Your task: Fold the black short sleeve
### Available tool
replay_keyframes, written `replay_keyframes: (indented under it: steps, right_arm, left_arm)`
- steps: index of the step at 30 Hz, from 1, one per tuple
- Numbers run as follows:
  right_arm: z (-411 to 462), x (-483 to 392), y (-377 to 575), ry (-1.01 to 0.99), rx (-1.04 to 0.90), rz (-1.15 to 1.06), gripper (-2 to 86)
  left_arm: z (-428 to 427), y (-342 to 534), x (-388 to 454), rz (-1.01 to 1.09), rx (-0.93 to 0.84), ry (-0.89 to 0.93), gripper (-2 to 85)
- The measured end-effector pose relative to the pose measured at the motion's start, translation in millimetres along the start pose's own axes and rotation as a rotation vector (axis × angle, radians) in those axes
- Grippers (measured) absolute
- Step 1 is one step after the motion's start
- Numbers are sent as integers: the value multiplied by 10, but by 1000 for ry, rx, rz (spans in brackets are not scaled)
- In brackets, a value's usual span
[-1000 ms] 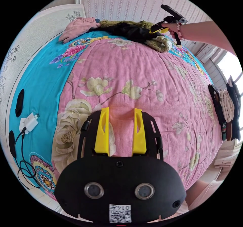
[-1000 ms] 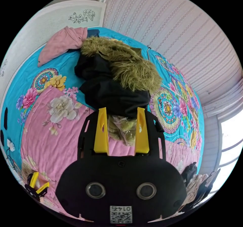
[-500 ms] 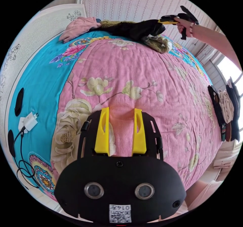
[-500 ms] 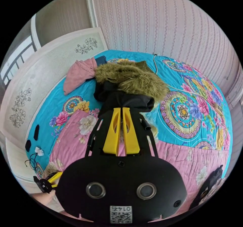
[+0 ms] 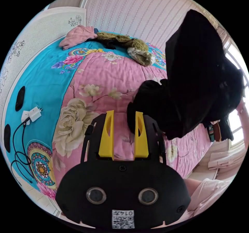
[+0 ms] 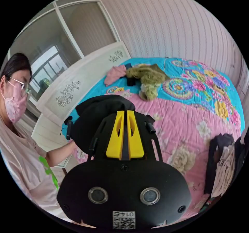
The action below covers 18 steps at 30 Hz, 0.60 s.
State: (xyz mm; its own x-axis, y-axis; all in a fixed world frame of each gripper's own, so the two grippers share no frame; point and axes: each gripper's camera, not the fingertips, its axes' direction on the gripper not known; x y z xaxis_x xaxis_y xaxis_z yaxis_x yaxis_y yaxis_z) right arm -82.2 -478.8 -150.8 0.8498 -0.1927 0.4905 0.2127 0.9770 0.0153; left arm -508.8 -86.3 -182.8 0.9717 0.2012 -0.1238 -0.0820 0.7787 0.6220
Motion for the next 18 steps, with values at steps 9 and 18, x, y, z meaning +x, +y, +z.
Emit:
replay_keyframes:
  steps: [9, 18]
  right_arm:
    - [-228, 1168, 1630, -35, -130, 446, 58]
    - [-496, 1246, 2428, -225, -205, 475, 116]
  left_arm:
    - [-76, 724, 928, 81, -122, 10, 120]
    - [698, 845, 2302, 203, -236, 139, 54]
